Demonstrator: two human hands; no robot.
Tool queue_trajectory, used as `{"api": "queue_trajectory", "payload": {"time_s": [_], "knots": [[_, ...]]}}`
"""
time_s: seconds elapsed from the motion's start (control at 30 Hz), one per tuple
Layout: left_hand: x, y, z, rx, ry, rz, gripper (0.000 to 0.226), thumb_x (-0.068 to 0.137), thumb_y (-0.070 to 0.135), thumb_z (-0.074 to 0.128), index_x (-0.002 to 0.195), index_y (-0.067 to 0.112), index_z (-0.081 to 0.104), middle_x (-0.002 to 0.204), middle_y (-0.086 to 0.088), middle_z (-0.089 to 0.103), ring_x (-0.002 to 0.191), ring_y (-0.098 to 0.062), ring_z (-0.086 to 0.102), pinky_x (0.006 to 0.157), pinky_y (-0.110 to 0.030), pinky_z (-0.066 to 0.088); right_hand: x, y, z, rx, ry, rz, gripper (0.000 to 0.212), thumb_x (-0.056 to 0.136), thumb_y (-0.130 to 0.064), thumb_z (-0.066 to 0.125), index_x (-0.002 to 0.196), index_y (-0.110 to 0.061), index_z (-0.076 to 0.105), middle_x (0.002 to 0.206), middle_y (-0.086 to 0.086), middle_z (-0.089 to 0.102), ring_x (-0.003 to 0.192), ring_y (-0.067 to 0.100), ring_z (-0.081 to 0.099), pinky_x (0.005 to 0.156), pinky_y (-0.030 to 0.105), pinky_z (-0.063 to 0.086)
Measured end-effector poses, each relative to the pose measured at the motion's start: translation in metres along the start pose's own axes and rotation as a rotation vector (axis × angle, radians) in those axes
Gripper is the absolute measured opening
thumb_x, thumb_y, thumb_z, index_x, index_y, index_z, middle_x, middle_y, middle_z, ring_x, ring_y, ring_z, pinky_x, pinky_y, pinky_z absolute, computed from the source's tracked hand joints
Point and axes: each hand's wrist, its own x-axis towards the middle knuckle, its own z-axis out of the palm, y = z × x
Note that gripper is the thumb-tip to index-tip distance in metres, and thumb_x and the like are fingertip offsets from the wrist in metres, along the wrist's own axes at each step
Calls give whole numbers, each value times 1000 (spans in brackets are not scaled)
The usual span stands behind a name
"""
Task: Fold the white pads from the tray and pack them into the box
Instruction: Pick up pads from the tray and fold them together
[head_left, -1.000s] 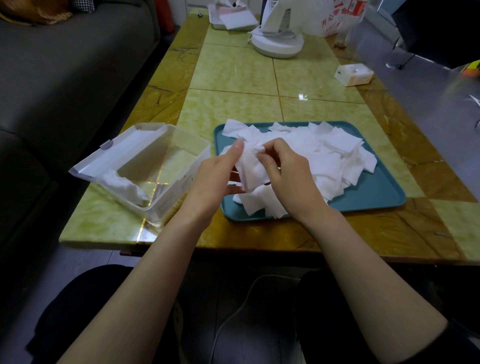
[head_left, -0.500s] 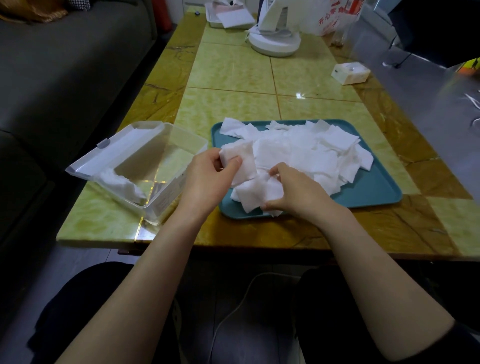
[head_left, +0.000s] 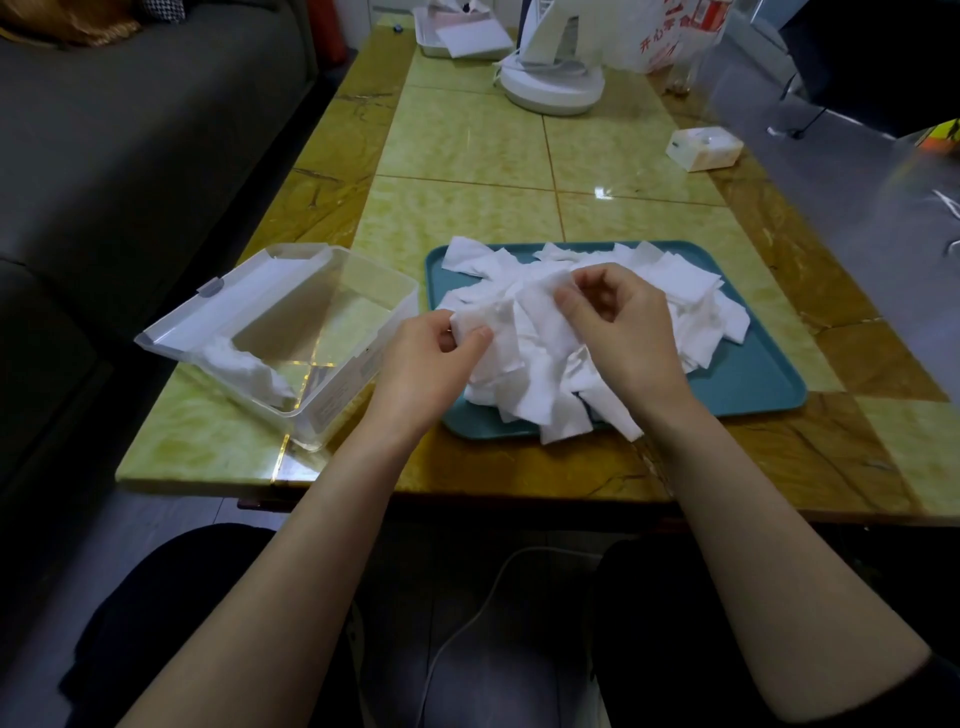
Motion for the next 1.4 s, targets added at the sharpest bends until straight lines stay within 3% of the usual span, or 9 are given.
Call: {"api": "queue_trajectory", "payload": {"time_s": [0.2, 0.43, 0.57, 0.67, 0.8, 0.93, 1.1, 1.2, 1.4], "knots": [[-1, 2, 7, -56, -60, 2, 43, 79, 38, 52, 90, -1, 68, 91, -25, 67, 84, -36, 66, 86, -59, 50, -5, 4, 14, 83, -133, 96, 5, 89, -21, 62, 89, -16, 61, 81, 0, 67, 79, 11, 64, 73, 25, 53], [-4, 9, 12, -126, -102, -81, 31, 98, 19, 45, 91, -2, 67, 94, -20, 70, 95, -35, 65, 92, -48, 52, -5, 10, 19, -58, -43, 37, 9, 84, -24, 67, 81, -17, 62, 73, -9, 61, 69, 3, 56, 65, 12, 45], [-3, 13, 10, -191, -130, -153, 41, 97, 44, 43, 89, 13, 69, 90, -9, 72, 91, -22, 67, 92, -42, 52, -6, 10, 22, -66, -40, 24, 10, 84, -25, 67, 80, -17, 61, 71, -9, 59, 66, 1, 54, 61, 9, 42], [-6, 11, 9, -128, -111, -80, 49, 84, 47, 62, 94, -1, 69, 92, -21, 70, 85, -22, 65, 88, -49, 50, -7, 8, 20, -90, -81, 3, 8, 87, -25, 63, 84, -17, 60, 74, -9, 59, 67, 1, 54, 61, 8, 41], [-5, 7, 4, -112, 10, -33, 23, 86, 25, 65, 92, 3, 71, 90, -14, 73, 85, -25, 68, 81, -46, 53, 0, 9, 4, -355, -105, 13, 16, 95, -30, 50, 104, -17, 52, 92, -5, 56, 82, 7, 53, 69, 13, 41], [-3, 9, -1, -160, 49, -30, 44, 76, 34, 60, 94, -6, 66, 85, -20, 67, 74, -17, 57, 71, -36, 46, -2, 19, -13, -823, -290, 129, 37, 95, -48, 41, 104, -14, 51, 94, 4, 61, 88, 24, 57, 70, 34, 43], [-3, 8, 1, -128, 19, -36, 11, 84, 29, 64, 80, 20, 69, 90, -15, 73, 80, -21, 65, 81, -47, 53, -14, 23, -4, -940, -433, 109, 57, 83, -63, 49, 115, -16, 43, 97, 3, 61, 91, 24, 58, 68, 34, 39], [-3, 7, 2, -127, 13, -31, 8, 88, 23, 63, 81, 21, 68, 92, -17, 72, 89, -32, 68, 85, -52, 51, -16, 24, -2, -890, -490, 142, 61, 78, -54, 65, 120, -17, 38, 96, 1, 60, 94, 22, 58, 69, 32, 38], [-2, 8, 2, -131, 36, -44, 11, 91, 18, 60, 81, 17, 65, 94, -20, 70, 80, -23, 62, 74, -43, 52, -8, 16, -5, -686, -209, 45, 35, 88, -39, 59, 113, -15, 49, 88, -3, 54, 84, 17, 52, 74, 32, 43]]}}
